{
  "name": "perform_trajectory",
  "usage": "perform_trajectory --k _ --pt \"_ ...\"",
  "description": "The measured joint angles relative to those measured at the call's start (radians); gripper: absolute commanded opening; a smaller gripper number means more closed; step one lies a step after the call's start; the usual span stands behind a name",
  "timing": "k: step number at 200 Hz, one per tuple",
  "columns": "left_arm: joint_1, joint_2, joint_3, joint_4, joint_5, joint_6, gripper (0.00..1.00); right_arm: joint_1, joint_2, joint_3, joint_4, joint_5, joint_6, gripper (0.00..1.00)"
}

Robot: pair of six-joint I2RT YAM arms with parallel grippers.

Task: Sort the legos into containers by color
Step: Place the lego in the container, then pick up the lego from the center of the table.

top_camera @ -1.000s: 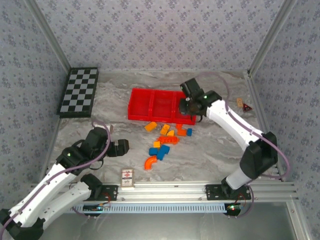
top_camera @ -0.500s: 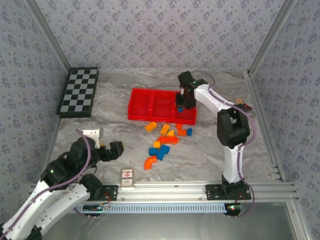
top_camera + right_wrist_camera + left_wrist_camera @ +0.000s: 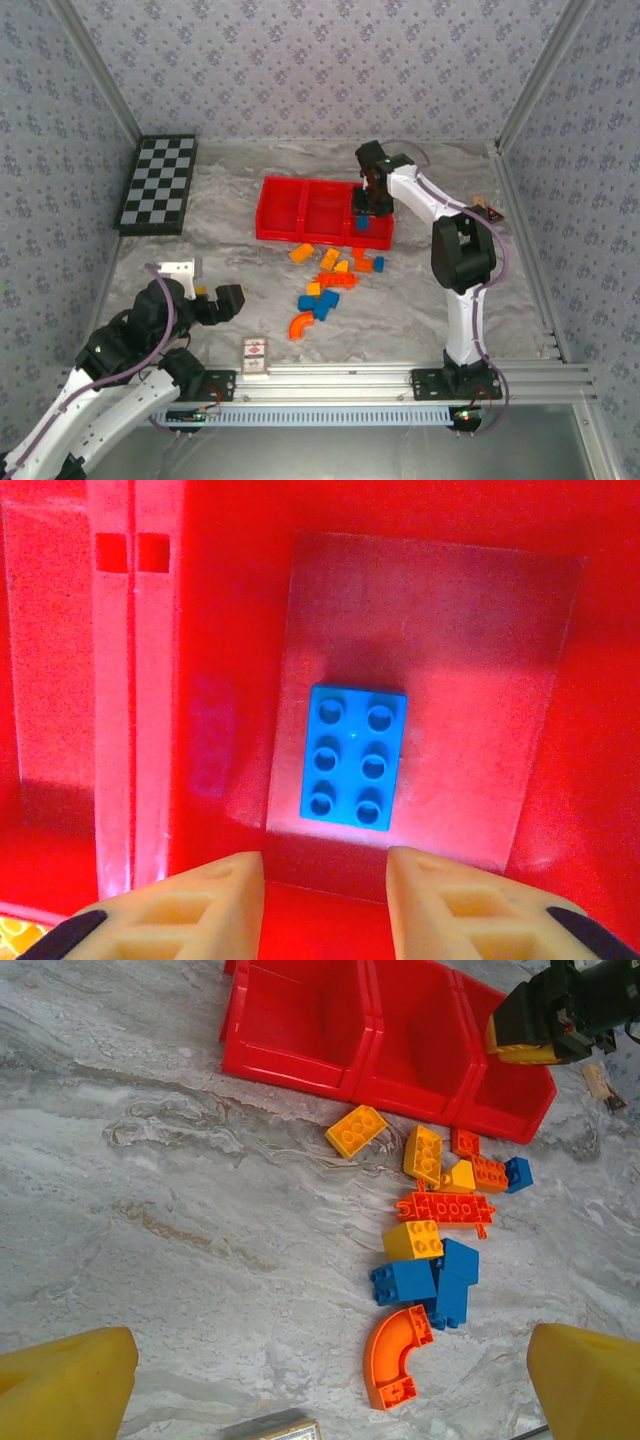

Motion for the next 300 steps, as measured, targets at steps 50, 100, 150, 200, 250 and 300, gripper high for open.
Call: perform_trajectory --k 50,100,150,200,250,300 --pt "-0.004 0.0 -0.018 0.0 -0.004 -0.002 1.0 0.008 -0.161 -0.123 0.024 0.037 0.014 0.44" --pt "-0.006 0.028 -0.026 0.011 -0.003 -0.004 1.0 0.031 -0.47 -0.467 0.113 0.075 0.118 0.44" --pt "-0.006 0.081 -0.029 0.026 -0.003 -0.003 1.0 0.031 -0.525 -0.66 0.179 0.089 0.196 0.43" --pt "-0.011 0.084 -0.035 0.031 -0.003 -0.003 1.0 0.03 -0.432 -0.672 0.253 0.07 0.212 0.43" --pt "-0.014 0.084 -0.045 0.047 -0.003 -0.003 1.0 0.031 -0.347 -0.671 0.304 0.055 0.215 0.45" --pt "-0.02 0.085 -0.046 0.05 -0.003 -0.003 1.0 0.037 -0.321 -0.671 0.312 0.056 0.216 0.4"
